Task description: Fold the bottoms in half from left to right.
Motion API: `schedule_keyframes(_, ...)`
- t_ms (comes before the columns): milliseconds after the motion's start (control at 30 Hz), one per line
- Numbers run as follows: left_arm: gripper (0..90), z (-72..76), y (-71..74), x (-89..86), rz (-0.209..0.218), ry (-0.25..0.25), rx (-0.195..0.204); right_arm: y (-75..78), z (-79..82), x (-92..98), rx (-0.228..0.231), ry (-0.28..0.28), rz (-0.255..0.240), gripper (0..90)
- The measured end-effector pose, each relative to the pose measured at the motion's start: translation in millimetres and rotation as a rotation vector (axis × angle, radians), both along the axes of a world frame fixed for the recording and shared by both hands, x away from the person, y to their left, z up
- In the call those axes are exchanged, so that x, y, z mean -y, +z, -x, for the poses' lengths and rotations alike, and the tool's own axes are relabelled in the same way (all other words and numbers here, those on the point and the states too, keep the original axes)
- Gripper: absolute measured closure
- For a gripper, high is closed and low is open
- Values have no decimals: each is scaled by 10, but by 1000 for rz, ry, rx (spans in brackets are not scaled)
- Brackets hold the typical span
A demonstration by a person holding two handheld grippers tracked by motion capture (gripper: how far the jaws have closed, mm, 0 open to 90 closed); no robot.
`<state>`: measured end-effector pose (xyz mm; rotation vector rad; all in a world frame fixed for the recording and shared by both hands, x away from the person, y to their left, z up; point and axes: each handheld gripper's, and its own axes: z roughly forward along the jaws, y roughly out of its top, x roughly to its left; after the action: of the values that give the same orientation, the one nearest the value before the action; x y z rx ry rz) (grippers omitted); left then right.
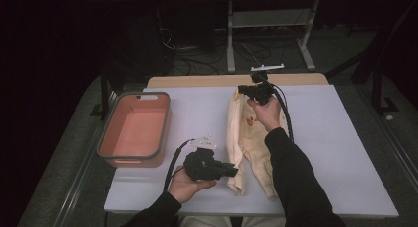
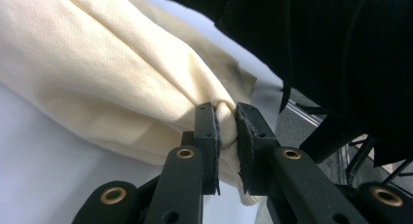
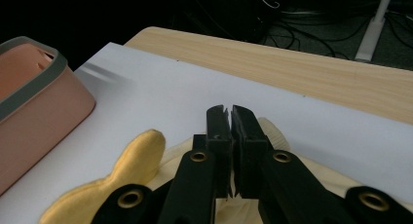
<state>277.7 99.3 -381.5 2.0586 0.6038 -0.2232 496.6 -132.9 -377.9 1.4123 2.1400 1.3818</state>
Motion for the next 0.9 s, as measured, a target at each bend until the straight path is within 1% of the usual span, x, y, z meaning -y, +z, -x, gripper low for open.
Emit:
schedule_keyframes(267, 794, -14, 51, 155, -7, -23, 7, 25, 6, 123, 1, -12, -13, 856)
schedule_keyframes(367, 794, -11, 74, 209, -17, -33, 13, 32, 11, 162, 0, -17, -15, 855)
schedule_keyframes(567, 794, -20, 102, 307, -19, -45, 14, 57, 18, 253, 0, -21, -21, 856)
schedule_keyframes(733, 795, -30, 117, 405, -28, -58, 15, 46, 11, 352, -9, -24, -52, 856)
schedule_keyframes(900, 794, -40, 123, 504, -40, -73, 14, 28, 17, 445, -14, -31, -69, 856)
